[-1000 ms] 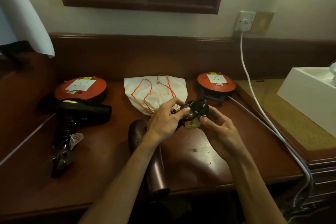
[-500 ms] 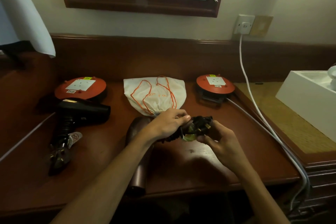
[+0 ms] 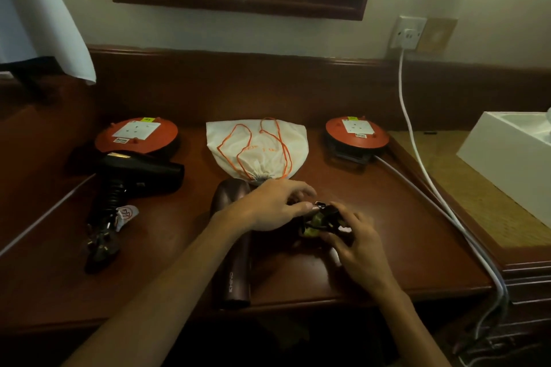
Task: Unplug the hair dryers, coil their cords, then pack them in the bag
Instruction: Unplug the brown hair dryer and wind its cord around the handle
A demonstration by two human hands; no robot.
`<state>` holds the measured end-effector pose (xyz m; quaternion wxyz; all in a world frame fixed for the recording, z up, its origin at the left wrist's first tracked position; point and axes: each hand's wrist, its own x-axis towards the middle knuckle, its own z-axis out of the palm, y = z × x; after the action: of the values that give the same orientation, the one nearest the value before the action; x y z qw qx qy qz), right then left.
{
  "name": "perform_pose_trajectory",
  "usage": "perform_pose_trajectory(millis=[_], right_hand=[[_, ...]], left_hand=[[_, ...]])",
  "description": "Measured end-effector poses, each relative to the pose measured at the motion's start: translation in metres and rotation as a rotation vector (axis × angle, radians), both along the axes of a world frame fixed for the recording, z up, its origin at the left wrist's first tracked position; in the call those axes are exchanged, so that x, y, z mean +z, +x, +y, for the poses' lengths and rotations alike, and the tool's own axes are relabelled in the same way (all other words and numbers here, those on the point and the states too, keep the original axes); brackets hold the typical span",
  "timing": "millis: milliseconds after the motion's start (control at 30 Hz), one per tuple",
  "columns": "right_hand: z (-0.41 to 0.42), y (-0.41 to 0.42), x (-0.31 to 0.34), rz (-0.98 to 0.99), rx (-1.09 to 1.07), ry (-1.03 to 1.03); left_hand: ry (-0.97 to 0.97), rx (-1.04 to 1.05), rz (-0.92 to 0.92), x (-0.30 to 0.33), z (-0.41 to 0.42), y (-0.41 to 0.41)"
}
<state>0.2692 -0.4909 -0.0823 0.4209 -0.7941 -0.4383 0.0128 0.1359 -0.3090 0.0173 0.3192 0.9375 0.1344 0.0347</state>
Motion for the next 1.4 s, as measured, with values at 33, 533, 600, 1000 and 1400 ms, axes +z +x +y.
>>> perform_pose_trajectory(millis=[33, 533, 600, 1000, 1400], right_hand=[[0.000, 0.001, -0.003, -0.043, -0.051, -0.046], [0.074, -0.026, 0.071, -0.412, 0.544, -0.619], [0.071, -0.024, 0.069, -0.465, 0.551, -0.672], [-0.020, 0.064, 0.051, -0.336, -0.008, -0.652], [0.002, 0.125, 0.038, -0.138, -0.431, -0.602]], left_hand=[[-0.003, 0.028, -0.046, 0.002, 0.000, -0.011], [-0.082, 0.504, -0.040, -0.045, -0.014, -0.087], [-0.051, 0.457, -0.001, -0.043, -0.010, -0.081], [0.503, 0.204, -0.024, -0.057, -0.060, 0.070], [0.482, 0.105, -0.079, -0.058, -0.039, 0.200]])
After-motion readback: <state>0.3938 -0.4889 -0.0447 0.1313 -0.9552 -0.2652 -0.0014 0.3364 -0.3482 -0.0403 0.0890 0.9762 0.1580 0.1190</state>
